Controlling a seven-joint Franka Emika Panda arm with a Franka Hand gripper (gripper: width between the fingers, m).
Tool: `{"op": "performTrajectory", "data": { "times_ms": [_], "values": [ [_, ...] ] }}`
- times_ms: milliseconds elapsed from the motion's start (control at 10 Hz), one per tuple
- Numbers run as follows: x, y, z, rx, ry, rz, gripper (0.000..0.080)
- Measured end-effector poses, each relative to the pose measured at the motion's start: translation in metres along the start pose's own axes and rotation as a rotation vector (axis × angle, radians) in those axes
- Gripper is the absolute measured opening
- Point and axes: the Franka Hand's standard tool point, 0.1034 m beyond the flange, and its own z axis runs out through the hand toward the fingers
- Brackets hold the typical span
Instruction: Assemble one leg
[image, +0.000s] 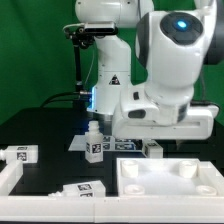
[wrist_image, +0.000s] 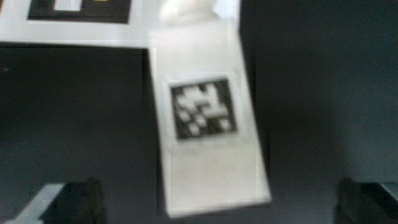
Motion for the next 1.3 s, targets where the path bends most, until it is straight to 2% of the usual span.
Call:
{"op": "performTrajectory", "data": {
  "times_ms": [300,400,500,700,900,1000,1100,1200,1300],
  "values": [
    [-0.004,0.004,0.006,-0.005,-0.222,0.006,0.0649],
    [-0.011,0.008,0.010,-0.007,-0.319,0.013,0.0649],
    [-0.013,0.008,0.016,-0.013,-0.363,0.036,0.0649],
    [-0.018,0.002,0.023,-0.021,-0.361,0.044,0.0649],
    [-0.016,0.005,0.023,-0.018,-0.360,0.048,0.0396],
    [-0.016,0.005,0.023,-0.018,-0.360,0.048,0.0396],
    [-0.016,0.005,0.023,-0.017,-0.361,0.048,0.0285],
    [-0.016,0.004,0.021,-0.018,-0.356,0.046,0.0285],
    [-0.015,0.000,0.009,-0.016,-0.333,0.037,0.0285]
  ]
}}
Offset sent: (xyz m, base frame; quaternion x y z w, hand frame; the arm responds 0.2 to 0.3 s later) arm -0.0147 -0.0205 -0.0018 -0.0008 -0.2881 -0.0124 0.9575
